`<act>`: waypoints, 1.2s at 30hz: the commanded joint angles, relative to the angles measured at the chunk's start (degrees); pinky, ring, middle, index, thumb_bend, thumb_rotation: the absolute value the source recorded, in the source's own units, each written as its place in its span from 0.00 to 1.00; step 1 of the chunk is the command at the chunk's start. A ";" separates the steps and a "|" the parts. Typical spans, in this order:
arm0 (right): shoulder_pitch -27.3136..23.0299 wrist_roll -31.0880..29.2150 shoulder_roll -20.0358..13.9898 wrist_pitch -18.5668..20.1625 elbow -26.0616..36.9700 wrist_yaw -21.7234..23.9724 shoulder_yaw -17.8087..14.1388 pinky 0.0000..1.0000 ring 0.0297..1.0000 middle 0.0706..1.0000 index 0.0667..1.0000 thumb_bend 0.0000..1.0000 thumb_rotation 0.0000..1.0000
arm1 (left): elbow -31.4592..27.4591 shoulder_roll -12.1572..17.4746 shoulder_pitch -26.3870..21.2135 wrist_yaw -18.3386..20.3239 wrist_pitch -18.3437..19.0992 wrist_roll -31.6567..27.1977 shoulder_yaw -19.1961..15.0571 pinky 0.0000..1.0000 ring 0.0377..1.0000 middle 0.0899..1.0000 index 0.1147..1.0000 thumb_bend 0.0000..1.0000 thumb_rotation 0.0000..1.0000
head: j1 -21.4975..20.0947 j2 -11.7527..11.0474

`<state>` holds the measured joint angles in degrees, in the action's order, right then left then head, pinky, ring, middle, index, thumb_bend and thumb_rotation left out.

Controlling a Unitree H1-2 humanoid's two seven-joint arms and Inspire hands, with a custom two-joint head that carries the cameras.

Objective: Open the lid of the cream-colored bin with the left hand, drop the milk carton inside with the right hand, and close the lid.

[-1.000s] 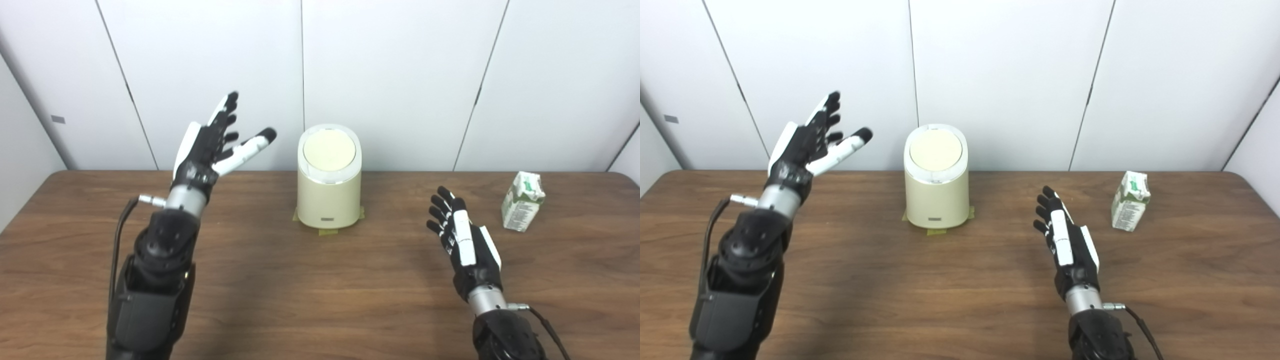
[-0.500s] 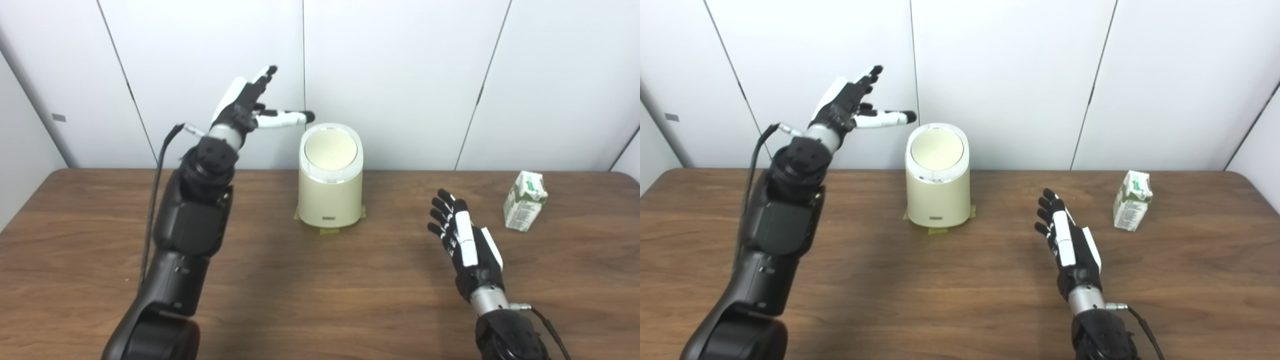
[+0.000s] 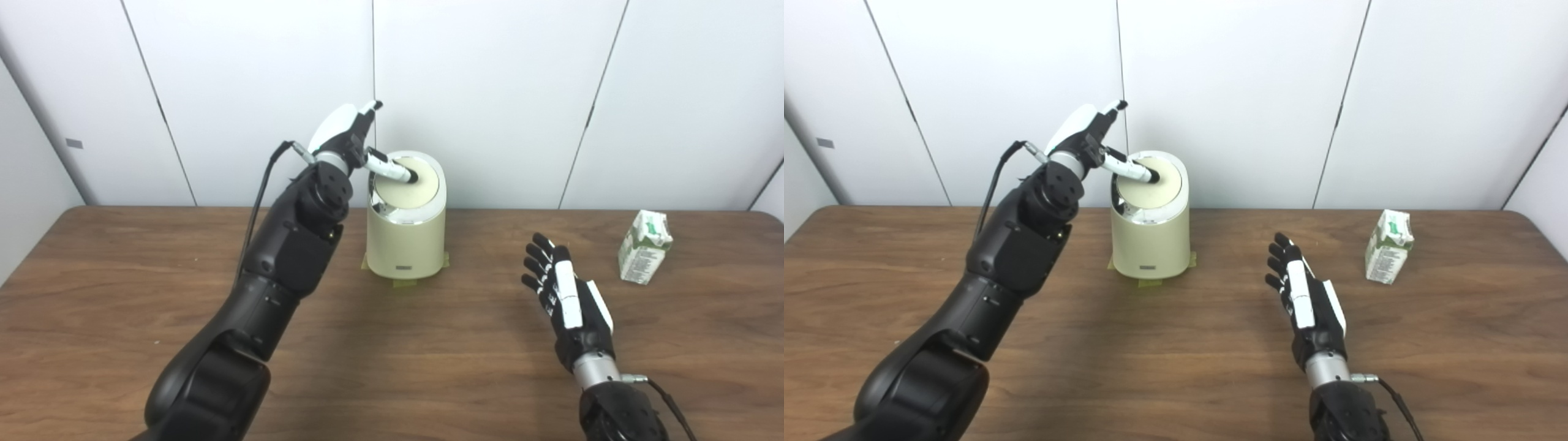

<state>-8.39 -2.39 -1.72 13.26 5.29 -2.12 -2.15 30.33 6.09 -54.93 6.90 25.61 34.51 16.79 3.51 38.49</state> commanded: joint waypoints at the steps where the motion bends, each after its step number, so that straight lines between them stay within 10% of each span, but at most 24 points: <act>1: -2.57 0.42 0.16 -0.26 1.94 0.00 0.11 0.88 0.92 0.92 0.91 0.67 1.00 | -0.06 1.75 -4.76 -2.35 -3.31 1.98 1.31 0.74 0.93 0.99 0.98 0.94 0.09 | 0.04 0.01; 25: -3.23 -1.00 0.46 1.10 4.99 0.89 -0.06 0.85 0.93 0.93 0.93 0.67 1.00 | 3.06 9.57 -5.57 1.19 -5.10 12.32 13.95 0.96 0.99 0.98 0.95 0.94 0.00 | -0.16 0.80; 36: -2.95 -1.41 0.30 1.09 5.68 0.86 -0.47 0.85 0.94 0.94 0.93 0.67 1.00 | 7.48 9.19 -4.77 -3.88 -7.87 19.35 19.77 0.92 0.93 0.93 0.93 1.00 0.04 | -0.61 0.70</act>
<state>-9.19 -3.28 -1.14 15.51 9.14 -1.89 -2.38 36.23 15.09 -58.82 3.19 18.08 51.53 35.43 2.90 39.11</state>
